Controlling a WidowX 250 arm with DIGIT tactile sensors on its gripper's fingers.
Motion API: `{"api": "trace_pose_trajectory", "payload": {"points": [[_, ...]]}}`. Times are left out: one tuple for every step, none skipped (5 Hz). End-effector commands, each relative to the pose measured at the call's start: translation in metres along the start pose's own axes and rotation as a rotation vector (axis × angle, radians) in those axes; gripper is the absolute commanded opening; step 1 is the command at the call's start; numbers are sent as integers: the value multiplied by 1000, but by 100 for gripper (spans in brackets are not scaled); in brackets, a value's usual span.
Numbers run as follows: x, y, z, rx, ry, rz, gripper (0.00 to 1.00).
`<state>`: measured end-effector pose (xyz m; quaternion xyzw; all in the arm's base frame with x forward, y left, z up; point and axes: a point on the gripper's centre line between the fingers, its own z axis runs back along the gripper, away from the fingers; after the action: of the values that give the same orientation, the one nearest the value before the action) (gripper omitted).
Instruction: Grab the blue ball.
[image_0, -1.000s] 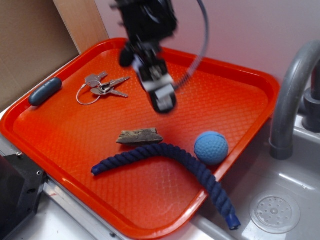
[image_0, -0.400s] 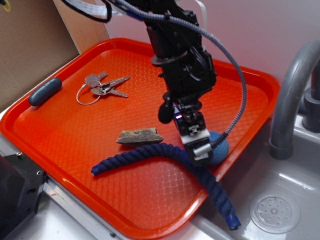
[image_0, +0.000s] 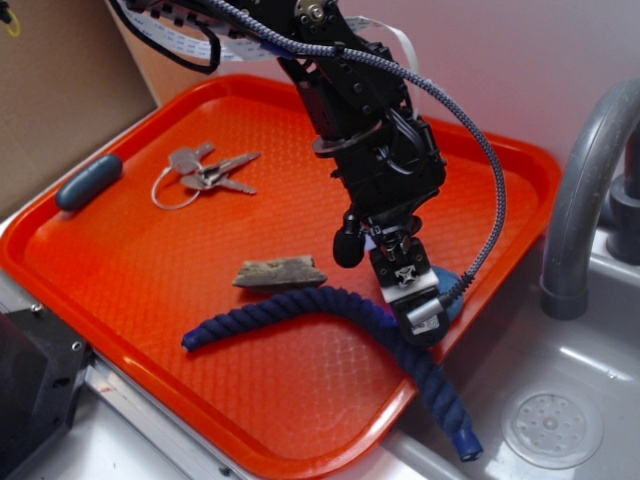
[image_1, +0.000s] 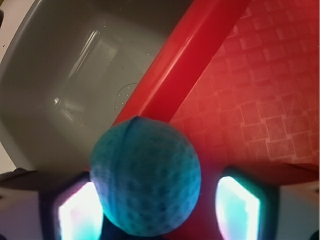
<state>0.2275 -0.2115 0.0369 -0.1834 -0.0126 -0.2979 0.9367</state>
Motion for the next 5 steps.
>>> {"api": "trace_pose_trajectory", "payload": {"points": [[-7, 6, 31, 29, -65, 154, 0], [-21, 11, 71, 47, -146, 205, 0], [-45, 30, 134, 110, -277, 309, 0], [-70, 56, 195, 51, -373, 380, 0], [-65, 53, 190, 36, -365, 340, 100]]}}
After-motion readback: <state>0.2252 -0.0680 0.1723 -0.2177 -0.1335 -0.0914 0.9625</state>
